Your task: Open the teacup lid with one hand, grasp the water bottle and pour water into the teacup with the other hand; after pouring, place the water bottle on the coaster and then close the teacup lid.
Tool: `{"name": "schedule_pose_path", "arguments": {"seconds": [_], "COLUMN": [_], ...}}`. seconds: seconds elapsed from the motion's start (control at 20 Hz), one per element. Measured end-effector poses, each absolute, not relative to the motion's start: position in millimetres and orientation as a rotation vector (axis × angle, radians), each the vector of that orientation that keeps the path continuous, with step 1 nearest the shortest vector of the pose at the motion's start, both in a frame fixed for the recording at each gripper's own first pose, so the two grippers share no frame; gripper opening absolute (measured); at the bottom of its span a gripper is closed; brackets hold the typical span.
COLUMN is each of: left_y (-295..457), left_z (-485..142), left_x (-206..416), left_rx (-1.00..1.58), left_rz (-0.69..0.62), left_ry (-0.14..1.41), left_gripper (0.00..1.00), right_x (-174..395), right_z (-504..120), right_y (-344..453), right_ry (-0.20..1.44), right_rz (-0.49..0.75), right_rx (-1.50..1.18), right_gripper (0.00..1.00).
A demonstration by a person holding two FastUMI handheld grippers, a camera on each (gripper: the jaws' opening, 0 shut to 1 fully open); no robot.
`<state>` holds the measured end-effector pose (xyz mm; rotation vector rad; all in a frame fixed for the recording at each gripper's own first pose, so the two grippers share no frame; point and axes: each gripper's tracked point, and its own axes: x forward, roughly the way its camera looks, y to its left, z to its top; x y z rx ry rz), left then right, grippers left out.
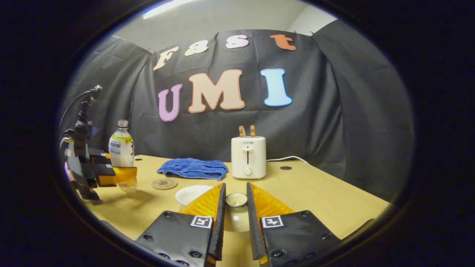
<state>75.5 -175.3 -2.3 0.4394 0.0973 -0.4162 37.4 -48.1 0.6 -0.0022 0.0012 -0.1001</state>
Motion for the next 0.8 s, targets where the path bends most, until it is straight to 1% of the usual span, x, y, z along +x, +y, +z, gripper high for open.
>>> {"name": "schedule_pose_path", "arguments": {"seconds": [0.15,0.4,0.5,0.8], "left_y": [-183,-194,-194,-204], "left_z": [8,-4,-1,0], "left_x": [86,92,96,119], "left_rx": [0.708,1.025,1.17,1.472], "left_rz": [-0.403,-0.429,-0.425,-0.424], "left_ry": [0.045,0.049,0.022,-0.029], "left_gripper": [0.49,0.49,0.49,0.49], "right_x": [38,36,35,34], "right_z": [2,2,3,3], "right_y": [-60,-89,-100,-112], "right_ry": [0.001,0.0,-0.001,-0.001], "right_rz": [-0.124,-0.175,-0.201,-0.221], "right_rx": [-0.003,-0.002,-0.002,-0.003], "right_gripper": [0.35,0.35,0.35,0.35]}}
